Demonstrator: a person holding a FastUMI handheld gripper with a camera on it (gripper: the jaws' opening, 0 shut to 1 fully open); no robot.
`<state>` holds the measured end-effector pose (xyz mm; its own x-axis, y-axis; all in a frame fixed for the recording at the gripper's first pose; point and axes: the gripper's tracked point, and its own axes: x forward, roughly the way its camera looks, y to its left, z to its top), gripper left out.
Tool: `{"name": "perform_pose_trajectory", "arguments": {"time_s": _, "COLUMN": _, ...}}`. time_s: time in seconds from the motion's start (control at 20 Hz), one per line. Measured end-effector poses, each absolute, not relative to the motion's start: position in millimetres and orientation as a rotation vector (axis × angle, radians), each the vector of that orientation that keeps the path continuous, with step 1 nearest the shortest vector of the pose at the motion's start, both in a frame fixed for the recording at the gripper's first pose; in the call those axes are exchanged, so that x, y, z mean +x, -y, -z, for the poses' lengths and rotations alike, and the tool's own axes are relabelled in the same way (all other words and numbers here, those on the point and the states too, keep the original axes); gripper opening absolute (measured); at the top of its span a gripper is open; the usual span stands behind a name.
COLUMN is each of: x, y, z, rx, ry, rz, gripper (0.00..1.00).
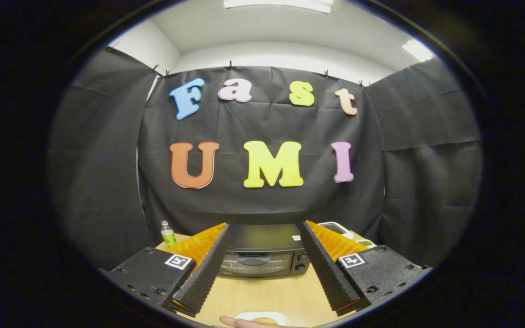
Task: Open the toaster oven, put the food inside, and close the toaster oven door.
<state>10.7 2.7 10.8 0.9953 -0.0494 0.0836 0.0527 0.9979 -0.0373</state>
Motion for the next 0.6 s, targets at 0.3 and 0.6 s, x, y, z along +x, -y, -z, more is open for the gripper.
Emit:
{"name": "perform_pose_trajectory", "arguments": {"time_s": 0.3, "x": 51, "y": -2, "z": 12, "rx": -0.052, "ry": 0.048, "rz": 0.082, "gripper": 1.0}}
{"name": "perform_pose_trajectory", "arguments": {"time_s": 0.6, "x": 105, "y": -15, "z": 44, "rx": -0.112, "ry": -0.004, "rz": 0.098, "gripper": 1.0}}
